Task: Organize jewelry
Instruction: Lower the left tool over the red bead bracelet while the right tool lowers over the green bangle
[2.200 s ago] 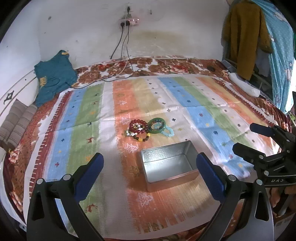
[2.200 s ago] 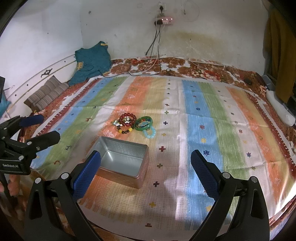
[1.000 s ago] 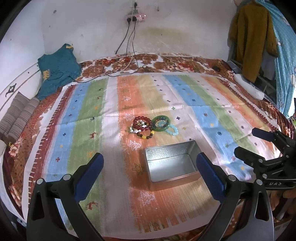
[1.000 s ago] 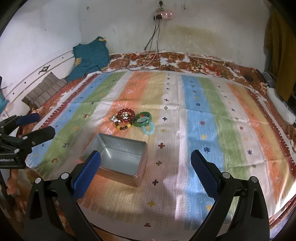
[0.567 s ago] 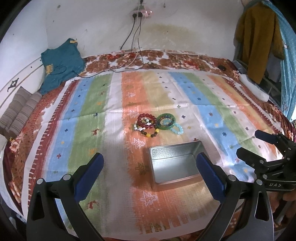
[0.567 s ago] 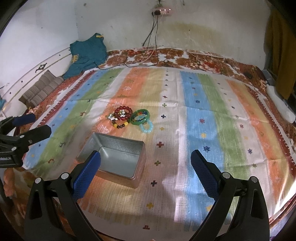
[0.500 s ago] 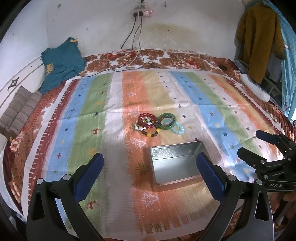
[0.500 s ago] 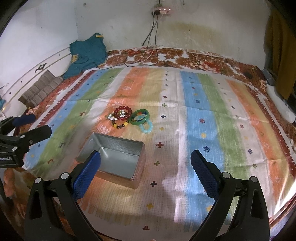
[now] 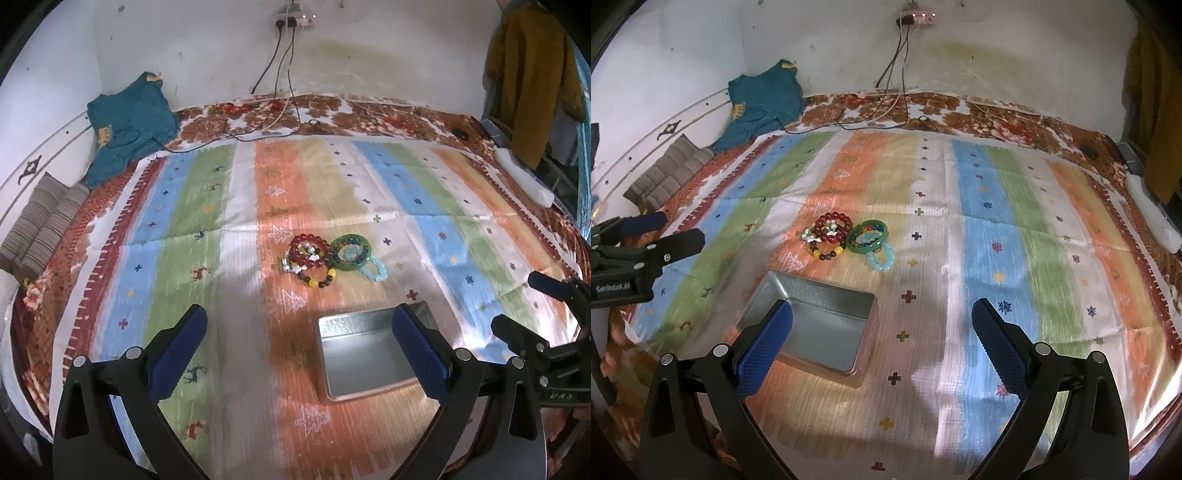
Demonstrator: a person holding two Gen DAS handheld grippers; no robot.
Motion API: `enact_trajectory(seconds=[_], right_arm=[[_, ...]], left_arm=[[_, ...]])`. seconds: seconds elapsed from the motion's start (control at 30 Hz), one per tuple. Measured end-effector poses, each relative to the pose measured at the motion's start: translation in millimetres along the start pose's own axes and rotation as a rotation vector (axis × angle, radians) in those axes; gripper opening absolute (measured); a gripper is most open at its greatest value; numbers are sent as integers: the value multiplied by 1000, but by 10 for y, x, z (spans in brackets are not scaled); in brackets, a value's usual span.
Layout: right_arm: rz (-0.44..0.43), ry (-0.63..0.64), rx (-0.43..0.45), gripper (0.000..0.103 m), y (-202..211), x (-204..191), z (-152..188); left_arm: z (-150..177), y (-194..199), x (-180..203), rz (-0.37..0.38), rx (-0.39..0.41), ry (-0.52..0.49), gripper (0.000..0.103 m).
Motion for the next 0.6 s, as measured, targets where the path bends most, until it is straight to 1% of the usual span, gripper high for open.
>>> enact_trajectory(seconds=[0.1,0.33,0.6], right_arm=[[-1,-2,-5,99,-41,9,-32],[6,3,-22,99,-146,27,-129],[10,-11,-54,99,-300,99,-212]], left_arm=[[-47,-65,4,1,-12,-5,97],[-70,-175,-6,-25,-39,-19,97],[-147,-316,-62,-37,-67,-7,97]])
Point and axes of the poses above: each gripper's, at about its wrist camera, not at the fingertips, and y roughly against the way its jaws point, x to its right, z to its underside, the point moved 8 cm from there along -y, roughly the way its jaws point, and after that the axes turned 5 degrees about y, right-handed, at the moved point
